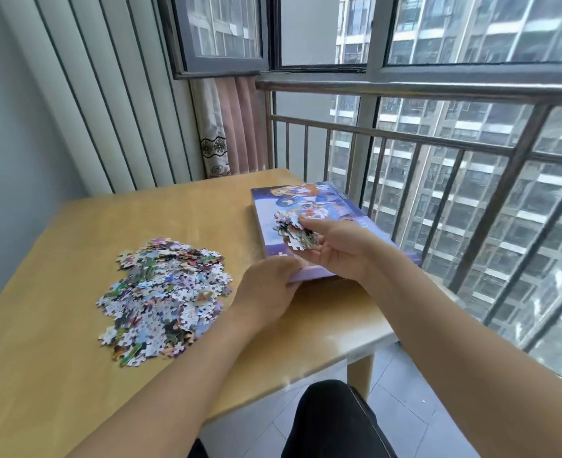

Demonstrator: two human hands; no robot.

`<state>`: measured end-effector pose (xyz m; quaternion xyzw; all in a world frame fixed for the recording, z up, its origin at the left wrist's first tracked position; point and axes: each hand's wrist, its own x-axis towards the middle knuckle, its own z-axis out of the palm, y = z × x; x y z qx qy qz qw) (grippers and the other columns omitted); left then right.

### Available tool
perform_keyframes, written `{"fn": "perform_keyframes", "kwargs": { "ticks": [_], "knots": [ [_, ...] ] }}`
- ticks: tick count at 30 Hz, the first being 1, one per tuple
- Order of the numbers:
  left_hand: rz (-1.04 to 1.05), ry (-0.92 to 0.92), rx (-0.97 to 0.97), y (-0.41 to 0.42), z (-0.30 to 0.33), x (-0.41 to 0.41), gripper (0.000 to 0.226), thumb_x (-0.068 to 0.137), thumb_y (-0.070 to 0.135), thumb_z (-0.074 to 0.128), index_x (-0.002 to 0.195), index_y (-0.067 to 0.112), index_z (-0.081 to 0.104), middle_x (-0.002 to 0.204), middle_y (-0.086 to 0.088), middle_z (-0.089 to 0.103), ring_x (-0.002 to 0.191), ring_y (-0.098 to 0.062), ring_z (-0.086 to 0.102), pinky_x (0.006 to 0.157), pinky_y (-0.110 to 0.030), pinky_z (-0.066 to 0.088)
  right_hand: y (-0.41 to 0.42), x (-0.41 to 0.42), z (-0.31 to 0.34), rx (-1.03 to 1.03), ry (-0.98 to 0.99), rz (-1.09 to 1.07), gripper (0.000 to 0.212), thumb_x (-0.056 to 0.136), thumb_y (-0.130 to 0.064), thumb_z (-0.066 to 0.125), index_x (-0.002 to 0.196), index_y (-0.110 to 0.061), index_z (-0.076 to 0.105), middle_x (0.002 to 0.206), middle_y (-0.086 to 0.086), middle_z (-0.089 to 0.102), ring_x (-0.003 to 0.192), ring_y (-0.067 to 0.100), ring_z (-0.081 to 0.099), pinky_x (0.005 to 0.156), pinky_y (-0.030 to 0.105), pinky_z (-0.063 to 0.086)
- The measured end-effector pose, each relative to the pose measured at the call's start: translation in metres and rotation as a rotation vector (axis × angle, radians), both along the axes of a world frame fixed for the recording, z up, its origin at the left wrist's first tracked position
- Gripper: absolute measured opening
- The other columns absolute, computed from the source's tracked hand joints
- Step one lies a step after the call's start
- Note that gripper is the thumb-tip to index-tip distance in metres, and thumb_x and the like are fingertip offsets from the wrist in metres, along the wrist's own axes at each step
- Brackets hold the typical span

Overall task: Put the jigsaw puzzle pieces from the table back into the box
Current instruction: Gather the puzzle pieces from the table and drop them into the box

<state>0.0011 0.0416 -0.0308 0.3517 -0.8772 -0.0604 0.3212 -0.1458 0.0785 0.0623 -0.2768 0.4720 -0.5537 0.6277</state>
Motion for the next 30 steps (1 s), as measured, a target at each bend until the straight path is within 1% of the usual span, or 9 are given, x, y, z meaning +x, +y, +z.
{"fn": "perform_keyframes", "kwargs": {
  "ticks": [2,4,6,8,13,17,24,27,30],
  "knots": [
    [0.094,0.085,0.132,-0.008,0.017,-0.007,0.018,0.092,0.019,0.062,0.078,0.027,0.069,0.058,0.016,0.059,0.062,-0.01,0.06,0.061,-0.027,0.05,0.007,-0.009,0.006,-0.017,-0.034,-0.007,0.034,0.096,-0.007,0.064,0.127,0.005,0.056,0.126,0.025,0.065,0.088,0.029,0.07,0.067,0.036,0.064],
    [0.153,0.132,0.213,-0.022,0.033,-0.011,0.025,0.088,0.011,0.065,0.066,0.023,0.064,0.054,0.014,0.056,0.059,-0.013,0.056,0.055,-0.028,0.043,0.014,-0.015,0.009,-0.052,-0.058,0.013,0.031,0.097,-0.007,0.062,0.126,0.004,0.056,0.123,0.024,0.067,0.085,0.027,0.071,0.062,0.033,0.062],
    [0.171,0.222,0.249,-0.034,0.052,-0.015,0.012,0.083,0.01,0.066,0.073,0.016,0.07,0.068,0.007,0.067,0.07,-0.02,0.062,0.063,-0.033,0.049,0.019,-0.021,0.011,-0.082,-0.051,0.048,0.029,0.098,-0.007,0.061,0.124,0.004,0.058,0.115,0.021,0.07,0.084,0.024,0.072,0.067,0.033,0.063],
    [0.182,0.352,0.289,-0.04,0.073,-0.015,0.011,0.084,0.012,0.07,0.077,0.021,0.071,0.079,0.004,0.071,0.078,-0.016,0.065,0.074,-0.03,0.052,0.023,-0.028,0.008,-0.064,-0.03,0.065,0.028,0.098,-0.009,0.061,0.121,0.006,0.061,0.108,0.02,0.071,0.085,0.023,0.071,0.075,0.033,0.063],
    [0.164,0.463,0.269,-0.051,0.115,-0.012,0.008,0.089,0.024,0.075,0.081,0.024,0.072,0.076,0.011,0.065,0.072,-0.006,0.056,0.063,-0.015,0.039,0.019,-0.042,0.004,0.06,0.0,-0.032,0.029,0.097,-0.01,0.064,0.12,0.007,0.061,0.112,0.021,0.071,0.083,0.023,0.074,0.063,0.029,0.061],
    [0.128,0.49,0.27,-0.052,0.124,-0.012,0.008,0.09,0.021,0.073,0.082,0.023,0.073,0.074,0.013,0.064,0.069,0.0,0.053,0.056,-0.004,0.034,0.004,-0.05,0.021,0.102,0.035,-0.165,0.032,0.096,-0.006,0.065,0.122,0.01,0.057,0.119,0.024,0.065,0.09,0.031,0.071,0.054,0.031,0.061],
    [0.034,0.555,0.336,-0.053,0.133,-0.012,0.014,0.092,0.014,0.071,0.079,0.019,0.073,0.072,0.007,0.063,0.069,-0.01,0.053,0.064,-0.018,0.041,-0.018,-0.047,0.051,0.125,0.094,-0.223,0.03,0.101,0.005,0.049,0.131,0.009,0.049,0.126,0.022,0.06,0.098,0.035,0.063,0.046,0.037,0.059],
    [-0.013,0.627,0.392,-0.055,0.136,-0.012,0.011,0.09,0.022,0.074,0.079,0.019,0.073,0.073,0.005,0.065,0.072,-0.012,0.055,0.072,-0.026,0.044,-0.025,-0.041,0.06,0.104,-0.078,-0.338,0.032,0.098,0.011,0.033,0.125,0.007,0.05,0.118,0.021,0.059,0.09,0.036,0.06,0.066,0.046,0.054],
    [-0.028,0.678,0.423,-0.056,0.14,-0.013,0.012,0.089,0.026,0.075,0.084,0.015,0.073,0.078,0.002,0.066,0.076,-0.014,0.056,0.076,-0.028,0.045,-0.03,-0.034,0.057,0.003,-0.318,-0.4,0.049,0.087,0.013,0.027,0.127,0.003,0.053,0.123,0.022,0.059,0.106,0.041,0.057,0.087,0.054,0.05]
  ]
}}
